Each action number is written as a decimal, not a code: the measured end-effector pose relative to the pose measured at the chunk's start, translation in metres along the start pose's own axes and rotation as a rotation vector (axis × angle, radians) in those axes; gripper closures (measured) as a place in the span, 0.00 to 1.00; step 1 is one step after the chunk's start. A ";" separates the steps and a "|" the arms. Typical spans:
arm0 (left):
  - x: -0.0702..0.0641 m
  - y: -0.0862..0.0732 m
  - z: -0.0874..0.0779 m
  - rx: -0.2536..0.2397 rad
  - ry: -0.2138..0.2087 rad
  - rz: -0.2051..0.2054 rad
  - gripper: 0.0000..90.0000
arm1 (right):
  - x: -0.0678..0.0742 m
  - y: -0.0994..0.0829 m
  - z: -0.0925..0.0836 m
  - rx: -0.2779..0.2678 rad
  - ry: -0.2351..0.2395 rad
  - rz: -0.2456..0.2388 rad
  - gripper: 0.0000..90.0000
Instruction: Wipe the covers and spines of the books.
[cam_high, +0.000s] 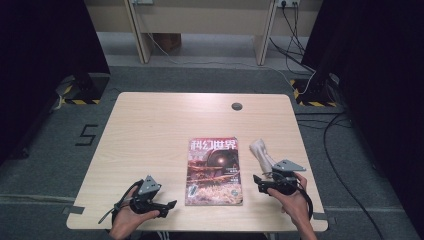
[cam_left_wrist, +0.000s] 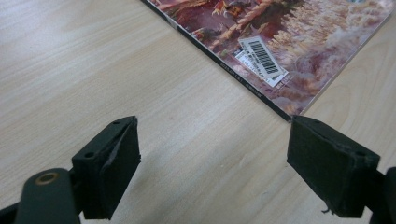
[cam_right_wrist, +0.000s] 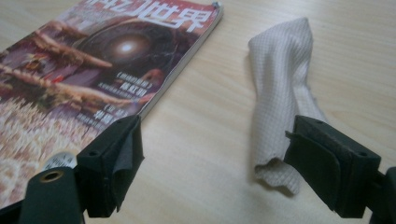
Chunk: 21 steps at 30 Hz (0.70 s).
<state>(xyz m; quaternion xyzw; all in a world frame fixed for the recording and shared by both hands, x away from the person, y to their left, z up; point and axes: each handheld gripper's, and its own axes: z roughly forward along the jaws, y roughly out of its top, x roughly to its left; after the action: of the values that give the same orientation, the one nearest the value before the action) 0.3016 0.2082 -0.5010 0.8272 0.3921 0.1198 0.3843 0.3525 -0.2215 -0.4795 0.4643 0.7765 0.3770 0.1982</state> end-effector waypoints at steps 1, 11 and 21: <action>0.000 0.000 -0.001 -0.003 -0.001 0.001 0.18 | 0.000 -0.002 0.000 0.001 0.004 -0.014 0.20; -0.001 0.001 0.001 0.002 -0.002 0.006 0.18 | 0.008 -0.016 -0.015 0.002 0.014 -0.052 0.19; -0.003 0.001 0.001 -0.001 -0.009 0.014 0.18 | 0.017 -0.030 -0.022 0.024 0.073 -0.030 0.19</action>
<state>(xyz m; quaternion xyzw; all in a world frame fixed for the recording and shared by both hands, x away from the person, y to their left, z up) 0.3008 0.2047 -0.5009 0.8303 0.3844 0.1188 0.3857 0.3122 -0.2237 -0.4882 0.4411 0.7946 0.3811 0.1698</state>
